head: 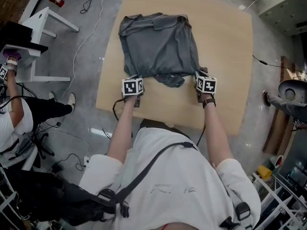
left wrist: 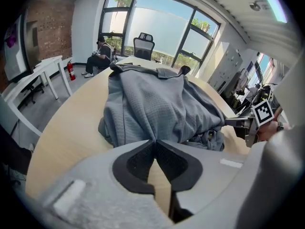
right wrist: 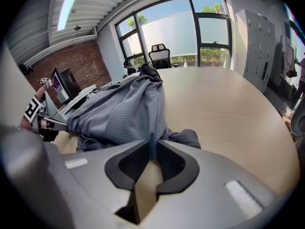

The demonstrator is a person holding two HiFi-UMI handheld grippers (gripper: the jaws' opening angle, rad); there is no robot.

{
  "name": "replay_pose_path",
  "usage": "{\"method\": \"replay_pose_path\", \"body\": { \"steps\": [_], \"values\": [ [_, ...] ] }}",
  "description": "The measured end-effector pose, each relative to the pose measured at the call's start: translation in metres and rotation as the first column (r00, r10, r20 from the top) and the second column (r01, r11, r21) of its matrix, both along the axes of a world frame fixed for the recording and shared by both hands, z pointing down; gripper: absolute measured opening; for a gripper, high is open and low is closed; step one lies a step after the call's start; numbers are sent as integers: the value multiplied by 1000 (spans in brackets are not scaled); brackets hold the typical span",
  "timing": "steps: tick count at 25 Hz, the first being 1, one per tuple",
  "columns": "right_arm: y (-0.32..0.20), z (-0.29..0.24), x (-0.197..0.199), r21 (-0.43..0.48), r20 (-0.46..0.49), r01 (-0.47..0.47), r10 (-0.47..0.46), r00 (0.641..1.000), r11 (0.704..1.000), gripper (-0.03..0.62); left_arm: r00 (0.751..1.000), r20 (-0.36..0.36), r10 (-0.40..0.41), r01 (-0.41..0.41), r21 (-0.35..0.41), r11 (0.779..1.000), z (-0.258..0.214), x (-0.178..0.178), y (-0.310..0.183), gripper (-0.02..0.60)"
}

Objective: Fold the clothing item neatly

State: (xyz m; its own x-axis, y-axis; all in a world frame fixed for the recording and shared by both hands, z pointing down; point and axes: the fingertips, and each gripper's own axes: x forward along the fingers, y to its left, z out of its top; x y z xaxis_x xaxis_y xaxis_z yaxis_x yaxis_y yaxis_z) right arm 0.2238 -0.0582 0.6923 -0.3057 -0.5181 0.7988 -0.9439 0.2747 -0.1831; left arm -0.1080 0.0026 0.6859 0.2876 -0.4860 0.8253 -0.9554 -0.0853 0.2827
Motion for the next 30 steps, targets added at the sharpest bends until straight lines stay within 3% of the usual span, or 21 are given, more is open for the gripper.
{"method": "replay_pose_path", "body": {
  "steps": [9, 18, 23, 26, 30],
  "values": [
    [135, -1, 38, 1, 41, -11, 11, 999, 1000, 51, 996, -33, 77, -78, -39, 996, 3, 22, 90, 14],
    [287, -6, 66, -15, 108, -36, 37, 993, 999, 49, 1000, -24, -11, 10, -43, 999, -7, 12, 182, 14],
    [317, -3, 66, -10, 120, -120, 120, 985, 993, 58, 1000, 5, -10, 11, -66, 998, 0, -1, 205, 19],
    [311, -9, 83, 26, 59, -187, 185, 981, 982, 67, 999, 48, 9, -6, -66, 998, 1, 1, 206, 70],
    [300, -31, 108, 87, 17, -322, 321, 947, 943, 72, 995, 94, 35, -33, -21, 999, -14, -13, 202, 108]
  ]
}}
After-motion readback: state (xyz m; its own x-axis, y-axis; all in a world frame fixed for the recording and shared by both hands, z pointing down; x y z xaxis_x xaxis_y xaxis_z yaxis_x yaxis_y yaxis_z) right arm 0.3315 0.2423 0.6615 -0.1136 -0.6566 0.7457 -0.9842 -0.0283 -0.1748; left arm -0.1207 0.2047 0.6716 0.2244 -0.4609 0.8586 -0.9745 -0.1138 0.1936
